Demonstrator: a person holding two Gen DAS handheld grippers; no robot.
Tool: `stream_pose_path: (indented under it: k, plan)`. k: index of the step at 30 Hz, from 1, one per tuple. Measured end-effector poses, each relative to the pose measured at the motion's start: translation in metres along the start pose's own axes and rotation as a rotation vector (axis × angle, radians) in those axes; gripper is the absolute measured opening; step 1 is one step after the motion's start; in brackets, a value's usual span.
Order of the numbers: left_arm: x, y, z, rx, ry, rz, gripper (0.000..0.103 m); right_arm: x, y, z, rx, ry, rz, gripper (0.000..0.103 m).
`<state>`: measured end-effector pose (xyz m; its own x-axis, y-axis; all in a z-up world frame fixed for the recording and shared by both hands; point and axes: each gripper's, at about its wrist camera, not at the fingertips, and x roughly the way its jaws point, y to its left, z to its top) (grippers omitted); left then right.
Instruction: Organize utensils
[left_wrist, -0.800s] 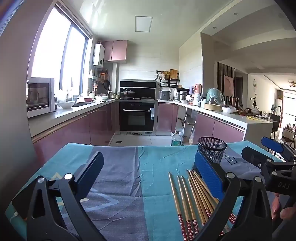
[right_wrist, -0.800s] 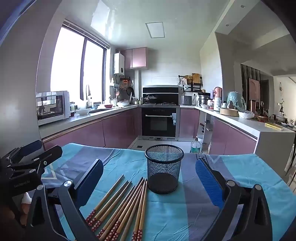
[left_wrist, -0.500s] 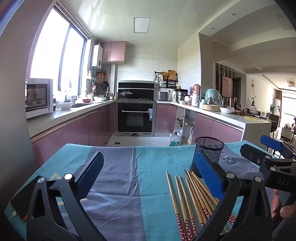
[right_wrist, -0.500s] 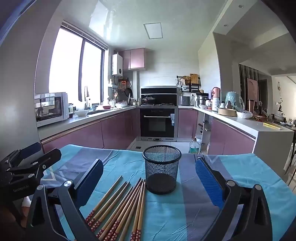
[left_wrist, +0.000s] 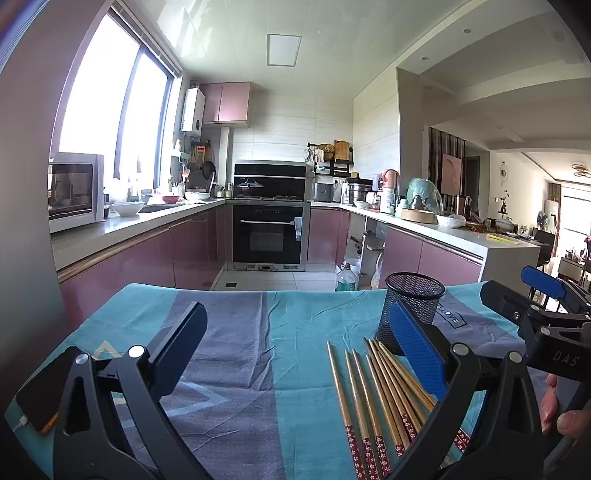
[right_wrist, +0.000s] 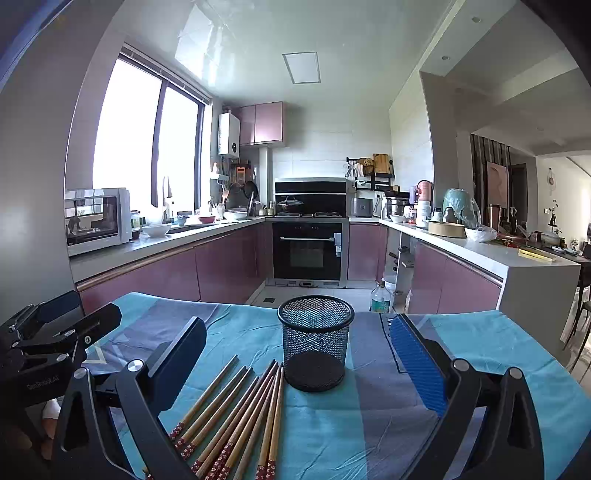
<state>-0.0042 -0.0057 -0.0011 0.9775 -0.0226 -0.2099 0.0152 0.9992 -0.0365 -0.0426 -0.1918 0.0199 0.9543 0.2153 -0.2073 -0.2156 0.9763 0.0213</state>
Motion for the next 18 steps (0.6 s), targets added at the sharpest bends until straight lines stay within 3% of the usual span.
stream_pose_path:
  k: [18]
  plan:
    - [0.0007,0.0008,-0.0016,-0.011,0.004,-0.005,0.097,-0.0031,-0.0008,-0.0008,-0.003,-0.02,-0.027,0.097]
